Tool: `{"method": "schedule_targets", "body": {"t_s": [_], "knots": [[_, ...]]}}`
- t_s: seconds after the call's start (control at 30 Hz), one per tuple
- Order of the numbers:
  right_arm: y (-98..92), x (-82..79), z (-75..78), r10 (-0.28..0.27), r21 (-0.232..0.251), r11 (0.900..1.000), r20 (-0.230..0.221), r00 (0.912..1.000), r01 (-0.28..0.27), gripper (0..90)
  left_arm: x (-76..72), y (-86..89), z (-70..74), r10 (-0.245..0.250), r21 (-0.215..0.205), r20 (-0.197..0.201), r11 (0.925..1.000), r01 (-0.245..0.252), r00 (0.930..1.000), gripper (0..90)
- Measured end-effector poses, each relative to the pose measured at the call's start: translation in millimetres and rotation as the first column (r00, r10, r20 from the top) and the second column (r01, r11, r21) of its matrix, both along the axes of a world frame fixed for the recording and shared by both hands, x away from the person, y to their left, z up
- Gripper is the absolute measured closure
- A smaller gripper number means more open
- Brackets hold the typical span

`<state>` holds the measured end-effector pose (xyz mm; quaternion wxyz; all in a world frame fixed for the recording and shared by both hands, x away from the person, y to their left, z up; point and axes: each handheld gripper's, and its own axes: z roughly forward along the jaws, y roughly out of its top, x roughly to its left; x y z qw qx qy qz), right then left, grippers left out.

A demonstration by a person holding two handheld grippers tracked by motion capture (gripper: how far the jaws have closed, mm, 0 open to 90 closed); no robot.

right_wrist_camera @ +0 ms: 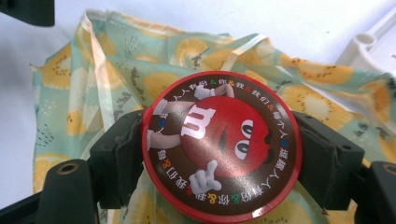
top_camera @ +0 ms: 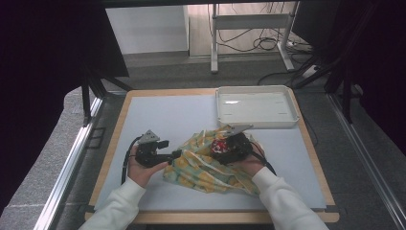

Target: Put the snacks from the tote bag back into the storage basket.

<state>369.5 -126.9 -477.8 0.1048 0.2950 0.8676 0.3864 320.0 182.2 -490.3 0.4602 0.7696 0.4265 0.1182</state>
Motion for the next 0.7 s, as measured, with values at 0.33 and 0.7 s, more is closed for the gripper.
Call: {"method": "schedule_targets", "body": {"t_s": [0.33, 0.7], "knots": [[-9.0, -0.7, 16.2, 0.002, 0.031, 1.0, 0.022, 0.9998, -0.002, 23.9, -0.7, 1.7, -0.6, 0.007, -0.001, -0.001, 1.0, -0.007, 1.0, 29.2], [-19.3, -1.7, 32.3, -0.003, 0.063, 0.998, 0.046, 0.9989, 0.0, 23.9, -0.3, 1.3, -1.3, 0.007, 0.001, -0.004, 1.0, -0.007, 1.0, 29.2]]}}
